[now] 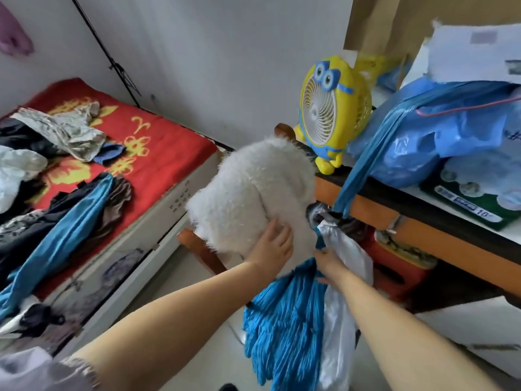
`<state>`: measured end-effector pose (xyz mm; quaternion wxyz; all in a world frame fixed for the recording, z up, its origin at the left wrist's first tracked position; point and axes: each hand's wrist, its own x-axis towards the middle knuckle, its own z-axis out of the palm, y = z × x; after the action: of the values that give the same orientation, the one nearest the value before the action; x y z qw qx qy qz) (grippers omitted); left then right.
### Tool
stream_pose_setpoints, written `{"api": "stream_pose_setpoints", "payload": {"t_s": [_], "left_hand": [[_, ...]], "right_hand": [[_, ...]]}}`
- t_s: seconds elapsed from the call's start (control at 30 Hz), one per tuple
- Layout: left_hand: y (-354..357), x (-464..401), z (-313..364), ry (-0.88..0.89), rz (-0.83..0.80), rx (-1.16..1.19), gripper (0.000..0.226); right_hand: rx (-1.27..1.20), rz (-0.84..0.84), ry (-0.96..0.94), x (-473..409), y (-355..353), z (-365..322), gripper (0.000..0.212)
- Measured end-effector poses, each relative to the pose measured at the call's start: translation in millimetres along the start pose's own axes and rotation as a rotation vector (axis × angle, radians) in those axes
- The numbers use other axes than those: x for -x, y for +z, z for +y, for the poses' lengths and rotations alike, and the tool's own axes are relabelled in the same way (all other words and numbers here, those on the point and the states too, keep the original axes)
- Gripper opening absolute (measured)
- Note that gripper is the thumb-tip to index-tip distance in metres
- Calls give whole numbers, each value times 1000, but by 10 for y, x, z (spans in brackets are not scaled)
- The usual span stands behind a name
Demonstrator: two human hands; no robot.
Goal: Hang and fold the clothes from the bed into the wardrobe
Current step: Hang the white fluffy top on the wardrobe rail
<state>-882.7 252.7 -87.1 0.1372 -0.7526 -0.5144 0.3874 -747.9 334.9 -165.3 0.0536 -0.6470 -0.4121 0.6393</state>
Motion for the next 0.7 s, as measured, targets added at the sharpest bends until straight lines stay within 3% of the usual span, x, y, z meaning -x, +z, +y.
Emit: {"api": "stream_pose_setpoints", "payload": {"t_s": [0.13, 0.2, 0.27, 0.33, 0.47, 0.57, 0.7], "left_hand": [[90, -100, -12, 20, 11, -75, 48], [117, -94, -35, 4, 32, -44, 44], [114, -65, -55, 2, 59, 29, 43], [71, -43, -85, 9, 97, 118, 39], [-76, -6, -254, -8, 246, 324, 23], [-173, 48, -578, -58, 410, 531, 25], [-153, 198, -1122, -344, 574, 928, 20]], "right_hand": [[-407, -9, 110, -331, 213, 39, 68], [-531, -135, 160, -434, 337, 61, 63], [-664, -327, 126, -456, 450, 29, 61], [-760, -417, 58, -442, 480, -66, 52], [-645, -260, -43, -299, 266, -435, 29], [-683, -258, -199, -25, 8, -861, 28], [-623, -187, -469, 498, -144, -1586, 19]]}}
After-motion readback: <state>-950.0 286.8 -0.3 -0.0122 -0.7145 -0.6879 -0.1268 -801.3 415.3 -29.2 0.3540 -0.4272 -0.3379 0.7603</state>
